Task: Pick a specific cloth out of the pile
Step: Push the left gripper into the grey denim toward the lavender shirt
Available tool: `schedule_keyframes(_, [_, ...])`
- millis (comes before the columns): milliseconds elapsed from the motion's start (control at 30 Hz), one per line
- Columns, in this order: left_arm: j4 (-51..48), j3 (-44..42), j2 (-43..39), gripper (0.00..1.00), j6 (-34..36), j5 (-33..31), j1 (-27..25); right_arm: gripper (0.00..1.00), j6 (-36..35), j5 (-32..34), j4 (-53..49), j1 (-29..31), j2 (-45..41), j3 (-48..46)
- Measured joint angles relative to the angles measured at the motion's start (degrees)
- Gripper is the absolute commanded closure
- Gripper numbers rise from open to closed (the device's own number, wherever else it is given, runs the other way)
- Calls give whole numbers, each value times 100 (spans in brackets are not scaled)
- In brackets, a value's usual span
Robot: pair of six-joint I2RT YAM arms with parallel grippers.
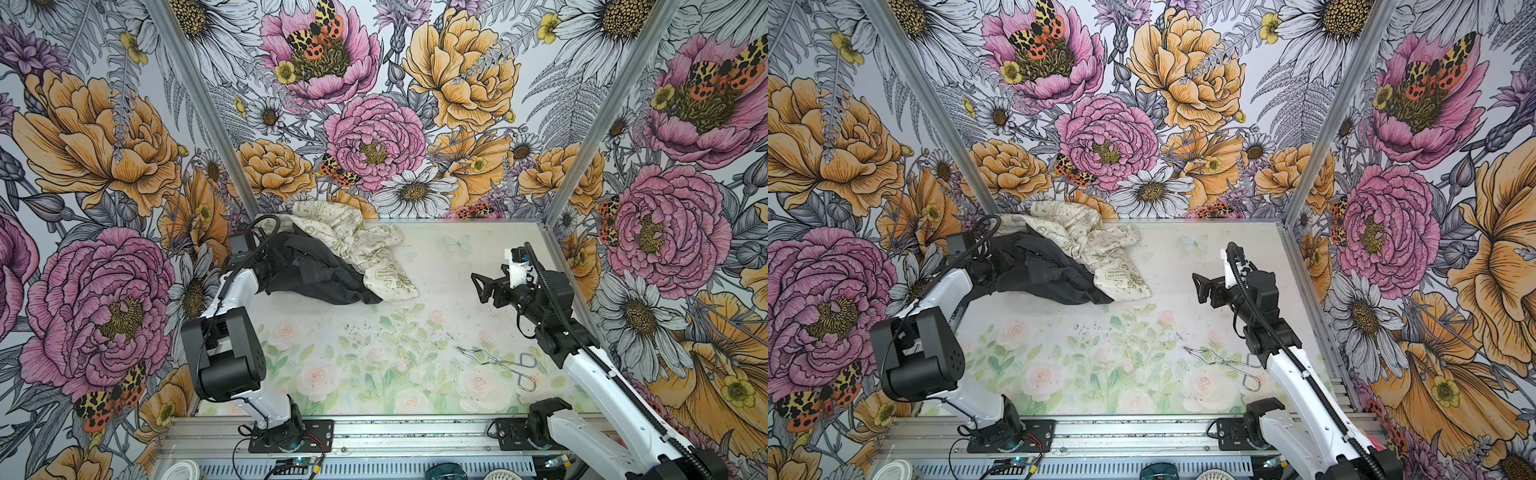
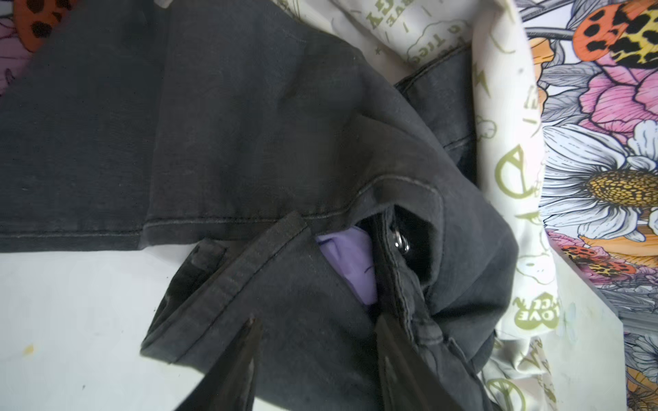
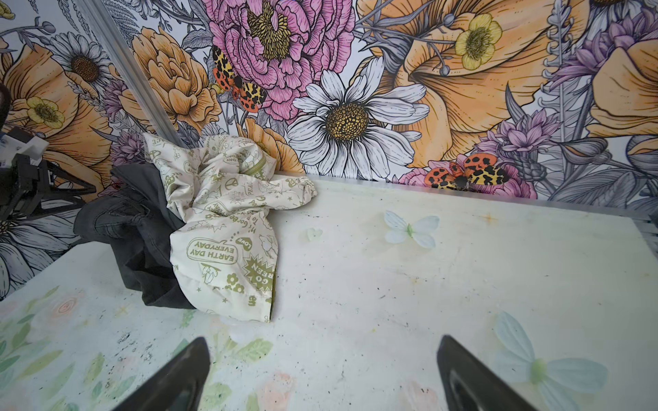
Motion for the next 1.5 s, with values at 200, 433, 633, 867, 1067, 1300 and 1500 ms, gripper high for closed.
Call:
schedule_keyframes(200, [-2,660,824,72,-46,92,-155,1,-136,2,-39,0,122,-2])
schedule_keyframes(433, [-85,1073,1554,82,-116,186,-328,0,-160,2,-81,2,144,-2])
schedule_keyframes(633, [-103,737,1375,84,-153,184,-389,1,-160,4,-83,0,26,-68])
schedule_keyframes(867, [-109,-345,608,84,-249,96,-452,0,-160,4,-101,0,-94,-177])
schedule_keyframes(1067, [-142,-1134,-83,83,-404,22,-756,1,-160,7,-125,0,-94,-177])
schedule_keyframes(1300, [-181,-1858,-1110,82,-619,-59,-953,0,-162,7,-125,0,-92,-177])
schedule_keyframes(1500, [-48,-1537,-1668,74,-605,-267,-649,1,-162,7,-127,0,-92,-177])
